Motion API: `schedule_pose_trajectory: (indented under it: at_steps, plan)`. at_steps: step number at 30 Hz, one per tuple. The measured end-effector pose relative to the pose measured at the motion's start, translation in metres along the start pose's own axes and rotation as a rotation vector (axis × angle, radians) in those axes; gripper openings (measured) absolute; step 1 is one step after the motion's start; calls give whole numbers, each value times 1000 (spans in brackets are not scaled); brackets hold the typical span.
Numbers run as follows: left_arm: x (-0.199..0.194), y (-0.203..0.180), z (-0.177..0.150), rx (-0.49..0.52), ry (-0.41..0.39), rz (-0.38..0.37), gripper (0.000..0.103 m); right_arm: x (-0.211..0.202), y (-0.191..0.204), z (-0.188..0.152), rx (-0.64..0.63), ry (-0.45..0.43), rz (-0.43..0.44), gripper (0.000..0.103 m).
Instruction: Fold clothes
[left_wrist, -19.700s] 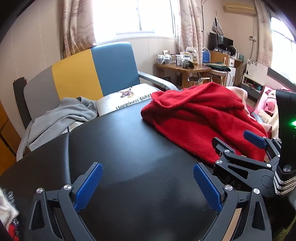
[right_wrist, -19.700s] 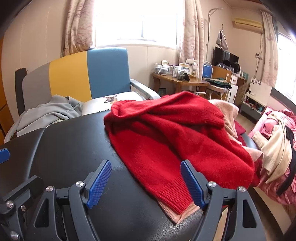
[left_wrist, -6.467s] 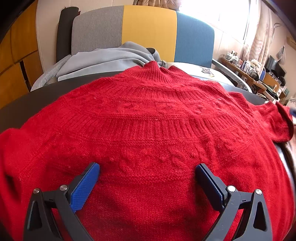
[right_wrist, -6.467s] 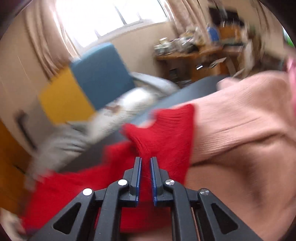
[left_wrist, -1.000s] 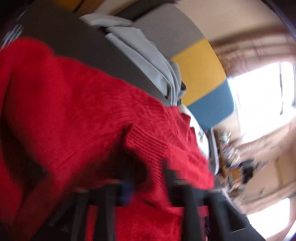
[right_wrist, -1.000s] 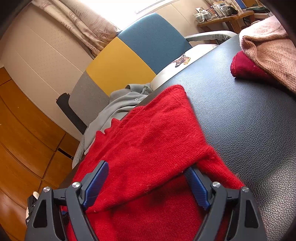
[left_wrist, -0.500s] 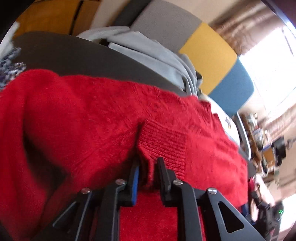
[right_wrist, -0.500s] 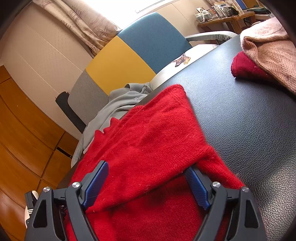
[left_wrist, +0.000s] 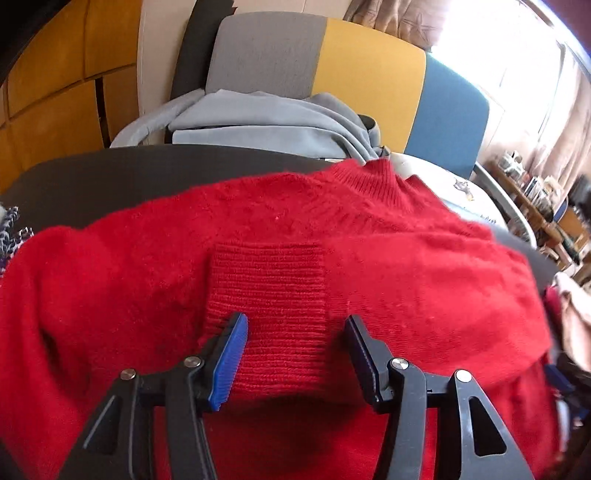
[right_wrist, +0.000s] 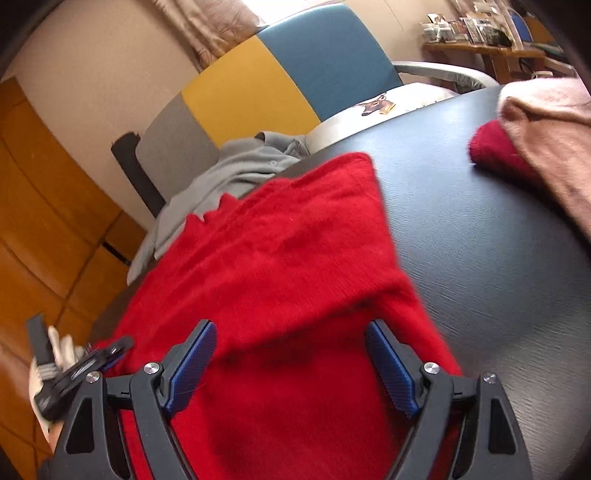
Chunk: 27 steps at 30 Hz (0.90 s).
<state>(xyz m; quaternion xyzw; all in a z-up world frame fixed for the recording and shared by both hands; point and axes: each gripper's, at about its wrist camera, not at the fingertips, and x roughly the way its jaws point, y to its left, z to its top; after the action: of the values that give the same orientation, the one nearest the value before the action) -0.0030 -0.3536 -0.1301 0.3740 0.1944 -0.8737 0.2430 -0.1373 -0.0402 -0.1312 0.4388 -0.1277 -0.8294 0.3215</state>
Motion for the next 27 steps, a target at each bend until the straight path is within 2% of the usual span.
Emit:
schedule_pose_trajectory:
  at_steps: [5,8,10,12,14,19,20,21,23,24,27]
  plan:
    - [-9,-1,3,8,-32,0,56,-26,15,8,-117,-69,-39,85]
    - [-9,4,11,12,-29,36,55,-15,34,25,-227,-75,-101,85]
    - [-7,9,22,1,-33,16,57,-5,35,35,-244,-51,-106,85]
    - [-5,12,33,-1,-31,0,73,5,31,45,-208,-33,-111,85]
    - [3,6,39,42,-11,26,74,12,30,50,-184,-29,-84,85]
    - [26,-10,36,186,27,83,73,41,45,43,-259,-5,-99,85]
    - [24,-11,34,197,8,79,63,50,46,40,-277,20,-120,85]
    - [24,-10,33,200,-3,70,41,60,47,36,-295,48,-142,85]
    - [22,-10,32,186,-17,66,23,70,48,30,-317,79,-167,86]
    - [21,-11,33,181,-24,73,19,70,48,30,-320,79,-166,88]
    - [25,-15,34,182,-36,114,17,71,50,28,-330,81,-178,88]
